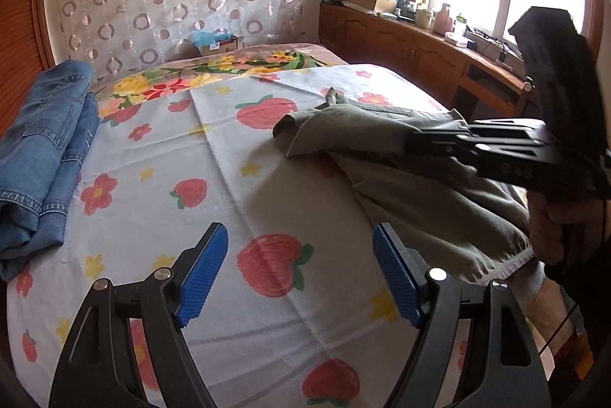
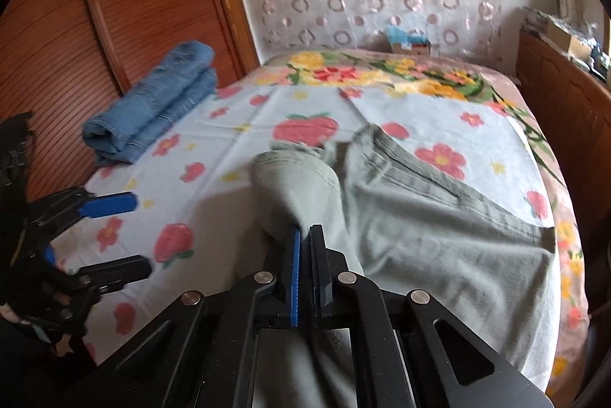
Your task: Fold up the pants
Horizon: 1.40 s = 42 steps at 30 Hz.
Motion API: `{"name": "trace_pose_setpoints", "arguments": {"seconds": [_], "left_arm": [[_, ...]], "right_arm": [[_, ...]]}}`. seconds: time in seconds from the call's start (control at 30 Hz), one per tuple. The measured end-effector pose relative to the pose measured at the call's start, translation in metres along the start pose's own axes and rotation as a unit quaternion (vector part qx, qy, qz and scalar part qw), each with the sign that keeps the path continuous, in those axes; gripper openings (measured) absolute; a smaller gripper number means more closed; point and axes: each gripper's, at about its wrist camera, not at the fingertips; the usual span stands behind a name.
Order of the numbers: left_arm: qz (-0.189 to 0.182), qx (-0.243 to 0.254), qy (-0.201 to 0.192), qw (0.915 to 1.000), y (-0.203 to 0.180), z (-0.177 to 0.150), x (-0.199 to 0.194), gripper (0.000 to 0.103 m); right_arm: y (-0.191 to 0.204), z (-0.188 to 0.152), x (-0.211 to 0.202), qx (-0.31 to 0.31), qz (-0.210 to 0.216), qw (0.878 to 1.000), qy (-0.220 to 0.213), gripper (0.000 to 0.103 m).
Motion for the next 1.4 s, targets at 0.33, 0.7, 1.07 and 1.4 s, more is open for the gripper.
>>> {"name": "trace_pose_setpoints", "arguments": {"seconds": [0.33, 0.7, 1.07, 1.4], "left_arm": [[0.005, -0.016, -0.006, 0.9998, 0.012, -0.002, -0.005, 0.079], [0.003, -0.013, -0.005, 0.9999, 0.011, -0.003, -0.004, 0.079], [0.0, -0.007, 0.003, 1.0, 0.005, -0.006, 0.0, 0.079], [-0.003, -0.009, 0.008, 0.9999, 0.005, -0.008, 0.004, 0.079]], "right_arm": [[0.026, -0.028, 0.0, -0.039, 0.035, 0.998, 0.022, 0.004], [0.016, -0.021, -0.034, -0.041, 0.004, 0.999, -0.018, 0.026], [0.002, 0.003, 0.018, -0.01, -0.023, 0.999, 0.035, 0.033], [0.01, -0.001, 0.033, -0.02, -0.019, 0.998, 0.055, 0.033]]}}
Point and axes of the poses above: each gripper's, at about its wrist camera, not at the fingertips, and x roughly the way its jaws point, y to its left, z to its top, and after that the axes turned 6 degrees about y, right-handed
